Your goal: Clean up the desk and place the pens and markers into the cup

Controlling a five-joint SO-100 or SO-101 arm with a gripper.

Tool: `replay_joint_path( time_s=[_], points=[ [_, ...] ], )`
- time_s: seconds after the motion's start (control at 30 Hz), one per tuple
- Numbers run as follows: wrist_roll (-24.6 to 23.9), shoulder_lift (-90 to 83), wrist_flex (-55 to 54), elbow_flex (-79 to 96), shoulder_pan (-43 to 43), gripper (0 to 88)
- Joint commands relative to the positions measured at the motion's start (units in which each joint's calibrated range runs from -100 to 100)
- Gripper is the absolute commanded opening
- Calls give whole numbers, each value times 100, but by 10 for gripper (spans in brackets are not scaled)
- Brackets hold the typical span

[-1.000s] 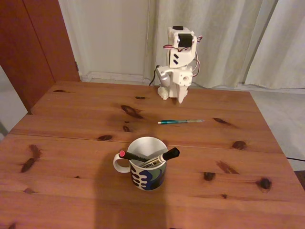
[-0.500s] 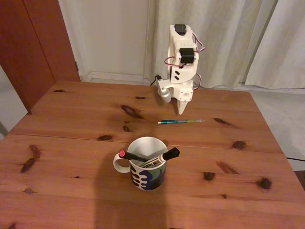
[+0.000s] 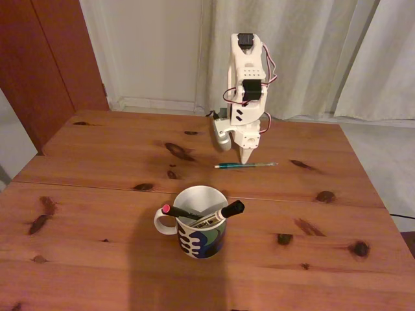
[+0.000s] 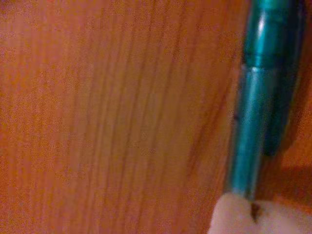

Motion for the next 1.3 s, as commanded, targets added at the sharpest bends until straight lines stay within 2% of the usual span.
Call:
replay_joint_path(
  time_s=[0.0,0.23,0.43,0.67,0.9,1.13,1.23,1.27],
  points=[
    [21,3,-146,12,16,5],
    [27,3,-155,130,16,14],
    [32,-5,-155,193,33,124],
    [53,-13,-155,355,16,128],
    [294,-13,-155,598,33,133],
    [304,-13,-155,625,57,116],
    [304,-13,-155,635,65,5],
    [304,-22,-155,644,65,0]
  ],
)
